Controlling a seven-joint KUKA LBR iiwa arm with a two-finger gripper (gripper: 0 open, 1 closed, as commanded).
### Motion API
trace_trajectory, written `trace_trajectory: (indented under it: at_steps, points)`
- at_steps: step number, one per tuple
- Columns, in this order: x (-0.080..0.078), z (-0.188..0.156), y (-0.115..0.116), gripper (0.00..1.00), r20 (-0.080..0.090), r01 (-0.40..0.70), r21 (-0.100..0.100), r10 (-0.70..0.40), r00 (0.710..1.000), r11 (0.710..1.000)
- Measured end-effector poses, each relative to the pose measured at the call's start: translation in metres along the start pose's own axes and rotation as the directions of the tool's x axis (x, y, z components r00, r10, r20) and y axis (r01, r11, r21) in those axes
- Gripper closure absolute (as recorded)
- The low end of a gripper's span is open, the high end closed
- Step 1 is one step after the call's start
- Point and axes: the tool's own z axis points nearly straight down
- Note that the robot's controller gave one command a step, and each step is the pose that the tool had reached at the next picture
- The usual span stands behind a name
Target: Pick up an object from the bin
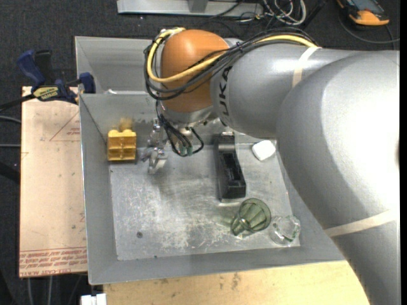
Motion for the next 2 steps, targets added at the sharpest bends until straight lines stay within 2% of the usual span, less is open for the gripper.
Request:
trace_trajectory:
  at_steps: [2]
  points:
    - [0.002,-0.028,0.000,1.00,-0.008,0.000,0.002,0.001,1.000,1.000]
